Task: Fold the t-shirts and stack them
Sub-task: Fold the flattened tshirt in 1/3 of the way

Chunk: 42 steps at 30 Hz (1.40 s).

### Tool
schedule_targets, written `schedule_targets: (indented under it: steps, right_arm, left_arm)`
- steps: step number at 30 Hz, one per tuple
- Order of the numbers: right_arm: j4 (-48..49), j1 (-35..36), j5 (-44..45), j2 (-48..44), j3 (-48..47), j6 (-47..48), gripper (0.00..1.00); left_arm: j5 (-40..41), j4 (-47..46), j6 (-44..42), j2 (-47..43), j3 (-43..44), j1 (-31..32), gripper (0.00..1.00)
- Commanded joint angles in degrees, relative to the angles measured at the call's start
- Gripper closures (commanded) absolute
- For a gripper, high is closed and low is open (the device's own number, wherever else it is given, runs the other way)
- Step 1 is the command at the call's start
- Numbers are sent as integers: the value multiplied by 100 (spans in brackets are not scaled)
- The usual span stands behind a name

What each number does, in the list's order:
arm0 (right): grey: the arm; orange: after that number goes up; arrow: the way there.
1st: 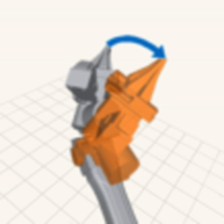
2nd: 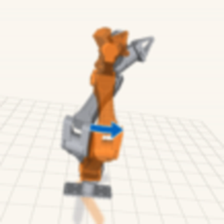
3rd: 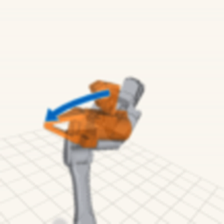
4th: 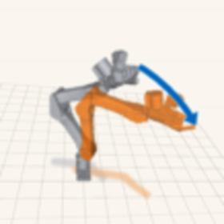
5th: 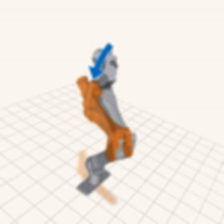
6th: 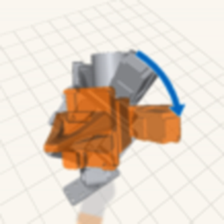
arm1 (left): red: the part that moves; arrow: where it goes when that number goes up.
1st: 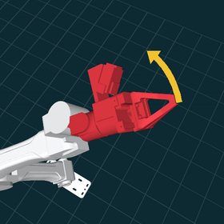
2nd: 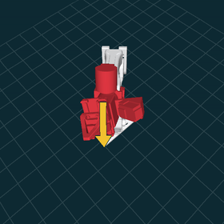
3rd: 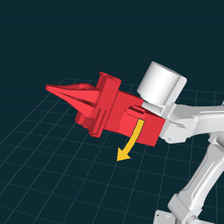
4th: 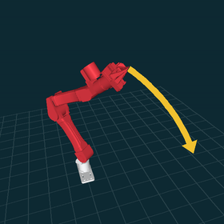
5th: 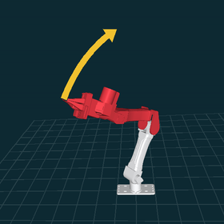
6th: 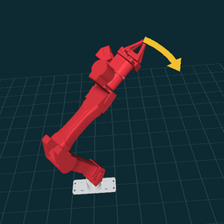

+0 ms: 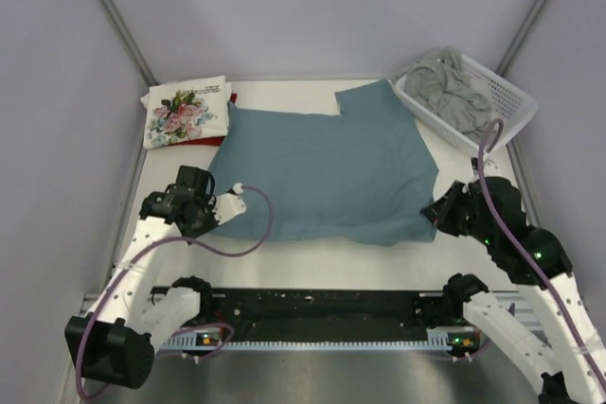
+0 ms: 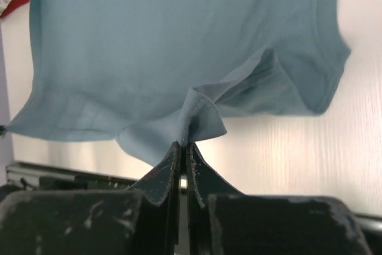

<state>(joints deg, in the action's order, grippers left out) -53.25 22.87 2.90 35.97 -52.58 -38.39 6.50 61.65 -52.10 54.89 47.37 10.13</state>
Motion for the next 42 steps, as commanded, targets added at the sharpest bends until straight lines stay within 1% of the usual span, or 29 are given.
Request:
schedule_targets:
  steps: [1, 5, 8, 10, 13, 16, 19, 21, 24, 25, 27, 30, 32, 34, 36, 39, 42]
  right_arm:
    - [-1467, 77, -518, -694, -208, -739, 100]
    - [-2047, 77, -510, -1205, -743, -907, 100]
    - [-2460, 86, -465, -1311, -1271, -872, 100]
    - [-2654, 68, -457, -1311, -1430, -819, 100]
    - [-2717, 68, -535, -1364, -1457, -819, 100]
    - [-2743, 68, -518, -1373, -1448, -793, 100]
    - [-2673, 68, -316, -1207, -1309, -635, 100]
    - [-2367, 68, -316, -1057, -1089, -494, 100]
    - [-1585, 77, 192, -794, -676, -275, 100]
    - [-1339, 77, 342, -593, -571, -178, 100]
    - [-908, 68, 570, -110, -403, 6, 100]
    - [-162, -10, 765, 681, -262, 375, 100]
    - [226, -308, 774, 1208, -279, 621, 100]
    - [700, -730, 599, 1657, -271, 920, 100]
    - [1245, -1003, 458, 2036, -236, 1192, 100]
    - [1598, -1048, 546, 2685, -445, 1570, 100]
    - [1669, -1048, 580, 3249, -805, 1913, 100]
  left_arm:
    - [-404, 751, 68, -259, -246, -11, 100]
    - [-939, 1524, 165, -716, 139, 24, 100]
    - [-1256, 2174, 156, -1111, 535, 24, 100]
    - [-1449, 2526, 138, -1305, 781, 24, 100]
    - [-1520, 2633, 217, -1464, 914, 24, 100]
    - [-1512, 2581, 174, -1394, 861, 24, 100]
    - [-1258, 2029, 173, -1166, 686, 24, 100]
    - [-959, 1572, 139, -929, 633, 24, 100]
    - [-703, 720, 182, -438, 659, 24, 100]
    - [-529, 421, 191, -262, 668, 24, 100]
    - [-501, -19, 165, 291, 720, 24, 100]
    - [-396, -363, 199, 1039, 896, 33, 100]
    - [-186, -591, 279, 1557, 1001, 24, 100]
    - [26, -934, 279, 1944, 1002, 33, 100]
    - [27, -1189, 270, 2296, 1063, 33, 100]
    - [-9, -1339, 358, 2841, 1282, 33, 100]
    - [35, -1506, 454, 3237, 1485, 42, 100]
